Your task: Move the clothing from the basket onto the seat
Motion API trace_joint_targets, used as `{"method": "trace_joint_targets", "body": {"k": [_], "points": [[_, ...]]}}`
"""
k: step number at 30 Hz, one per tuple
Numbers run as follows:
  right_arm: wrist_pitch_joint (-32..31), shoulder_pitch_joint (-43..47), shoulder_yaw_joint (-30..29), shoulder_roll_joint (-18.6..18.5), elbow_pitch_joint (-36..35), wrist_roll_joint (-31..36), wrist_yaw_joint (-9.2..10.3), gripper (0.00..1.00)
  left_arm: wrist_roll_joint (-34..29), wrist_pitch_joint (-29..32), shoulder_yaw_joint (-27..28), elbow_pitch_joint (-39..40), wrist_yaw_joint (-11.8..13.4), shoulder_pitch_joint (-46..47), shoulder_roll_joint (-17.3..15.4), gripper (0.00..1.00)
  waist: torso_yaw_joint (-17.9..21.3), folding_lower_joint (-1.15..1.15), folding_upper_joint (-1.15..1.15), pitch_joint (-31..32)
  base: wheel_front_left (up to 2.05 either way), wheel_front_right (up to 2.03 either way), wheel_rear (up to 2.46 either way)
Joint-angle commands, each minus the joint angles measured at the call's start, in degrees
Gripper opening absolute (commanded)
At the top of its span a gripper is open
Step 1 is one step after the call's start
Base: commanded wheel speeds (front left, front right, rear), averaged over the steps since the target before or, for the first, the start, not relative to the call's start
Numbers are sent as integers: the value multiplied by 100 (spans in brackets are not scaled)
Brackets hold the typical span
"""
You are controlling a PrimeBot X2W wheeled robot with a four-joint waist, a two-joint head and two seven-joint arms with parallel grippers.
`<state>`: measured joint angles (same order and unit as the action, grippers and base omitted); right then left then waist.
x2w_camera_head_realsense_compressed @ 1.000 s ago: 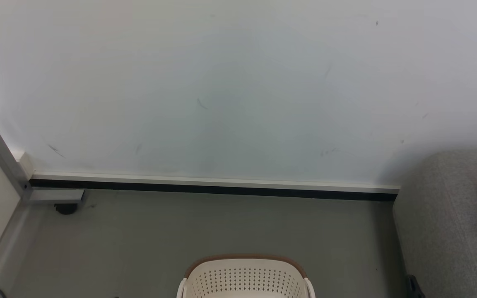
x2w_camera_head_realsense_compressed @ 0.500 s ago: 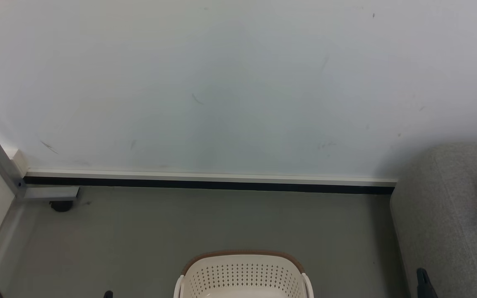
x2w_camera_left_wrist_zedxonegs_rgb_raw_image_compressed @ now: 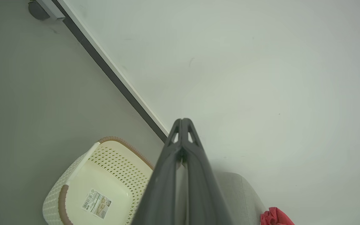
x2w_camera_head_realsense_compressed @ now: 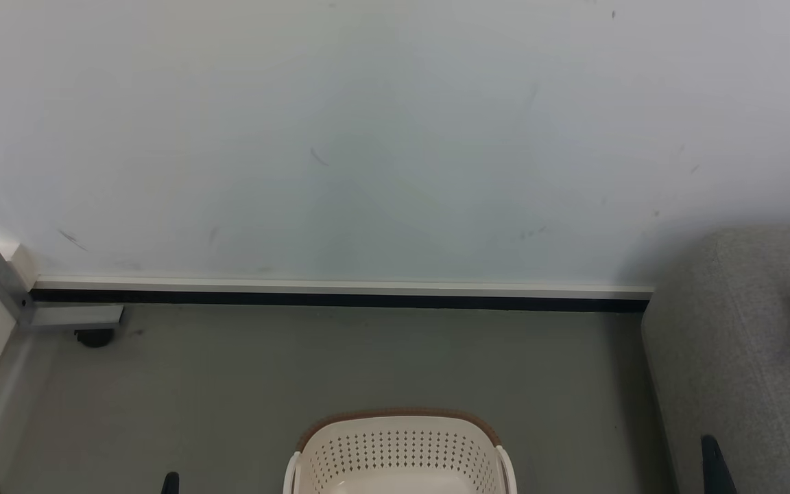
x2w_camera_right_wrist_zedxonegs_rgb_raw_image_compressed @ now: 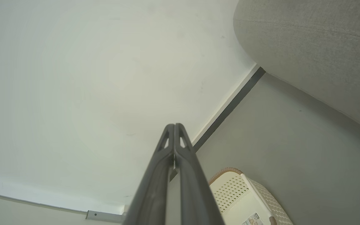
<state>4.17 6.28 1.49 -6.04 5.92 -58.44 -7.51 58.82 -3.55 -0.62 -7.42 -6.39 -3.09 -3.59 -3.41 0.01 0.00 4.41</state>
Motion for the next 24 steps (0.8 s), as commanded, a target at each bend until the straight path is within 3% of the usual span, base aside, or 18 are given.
{"method": "trace_joint_targets", "body": {"k": [1,24], "points": [[-47,-118,-53,0,-30,-228,1,0,225,48,38,8,-14,163,-40,0,11,-1,0,-15,0,0,0],[-426,-380,-375,68,113,-1612,1,0,1550,395,168,-205,-56,419,-21,0,124,-1,0,-167,0,0,0]]}}
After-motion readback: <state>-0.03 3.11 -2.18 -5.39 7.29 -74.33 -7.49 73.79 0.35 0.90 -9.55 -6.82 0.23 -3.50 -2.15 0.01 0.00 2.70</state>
